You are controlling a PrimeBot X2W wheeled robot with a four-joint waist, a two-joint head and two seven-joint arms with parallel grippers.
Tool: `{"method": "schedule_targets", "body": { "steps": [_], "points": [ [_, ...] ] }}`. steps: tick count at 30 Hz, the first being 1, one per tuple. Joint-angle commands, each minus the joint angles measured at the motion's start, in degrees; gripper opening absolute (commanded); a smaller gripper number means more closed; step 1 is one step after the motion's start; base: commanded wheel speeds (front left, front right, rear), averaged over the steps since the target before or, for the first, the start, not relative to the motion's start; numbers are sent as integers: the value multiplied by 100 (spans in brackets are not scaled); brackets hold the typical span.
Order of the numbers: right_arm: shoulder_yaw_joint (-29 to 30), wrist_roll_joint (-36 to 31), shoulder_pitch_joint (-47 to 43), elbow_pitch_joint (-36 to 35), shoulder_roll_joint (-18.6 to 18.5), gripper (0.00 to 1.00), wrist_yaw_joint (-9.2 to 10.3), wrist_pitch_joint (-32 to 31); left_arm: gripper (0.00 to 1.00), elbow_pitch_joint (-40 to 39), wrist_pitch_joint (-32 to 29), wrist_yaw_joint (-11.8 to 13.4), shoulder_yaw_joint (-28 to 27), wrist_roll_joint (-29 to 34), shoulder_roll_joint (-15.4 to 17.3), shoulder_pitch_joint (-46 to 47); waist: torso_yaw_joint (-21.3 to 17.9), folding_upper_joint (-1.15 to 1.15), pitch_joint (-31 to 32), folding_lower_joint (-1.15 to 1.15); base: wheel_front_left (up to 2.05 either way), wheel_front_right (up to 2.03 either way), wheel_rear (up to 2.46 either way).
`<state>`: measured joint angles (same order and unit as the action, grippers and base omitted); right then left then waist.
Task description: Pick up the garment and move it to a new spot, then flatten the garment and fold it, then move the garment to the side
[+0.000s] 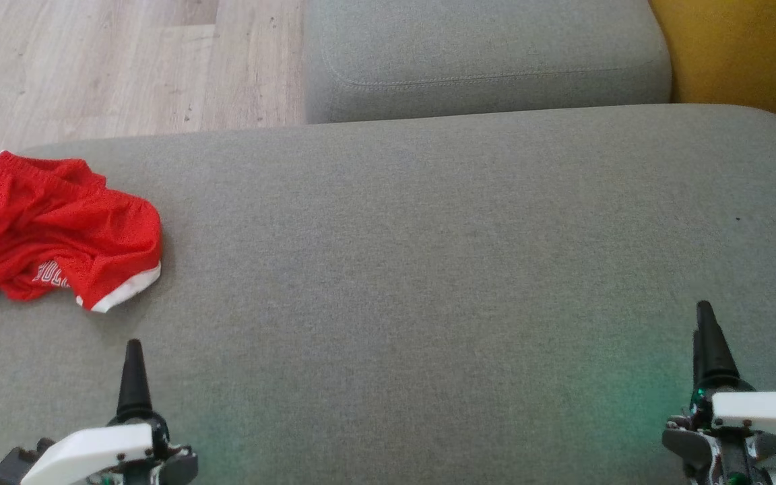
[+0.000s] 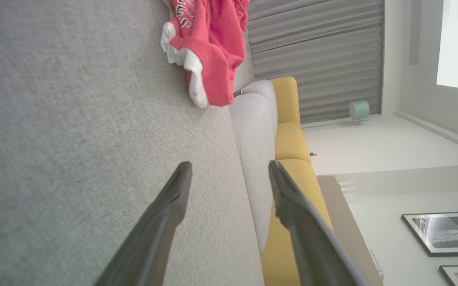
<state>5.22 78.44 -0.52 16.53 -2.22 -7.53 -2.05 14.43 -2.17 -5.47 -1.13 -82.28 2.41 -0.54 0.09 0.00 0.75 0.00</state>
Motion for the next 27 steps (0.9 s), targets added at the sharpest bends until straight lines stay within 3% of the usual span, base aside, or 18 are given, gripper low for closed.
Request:
{"method": "schedule_targets", "body": {
  "steps": [1,27],
  "points": [
    [-75,-198,145,-262,-29,100,1,54,100,-235,54,15,25,154,23,111,1,0,2,0,0,0,0],
    [-565,-2462,-51,-385,-38,100,2,476,100,-256,479,114,469,2616,80,-133,23,0,76,0,0,0,0]
  ]
}}
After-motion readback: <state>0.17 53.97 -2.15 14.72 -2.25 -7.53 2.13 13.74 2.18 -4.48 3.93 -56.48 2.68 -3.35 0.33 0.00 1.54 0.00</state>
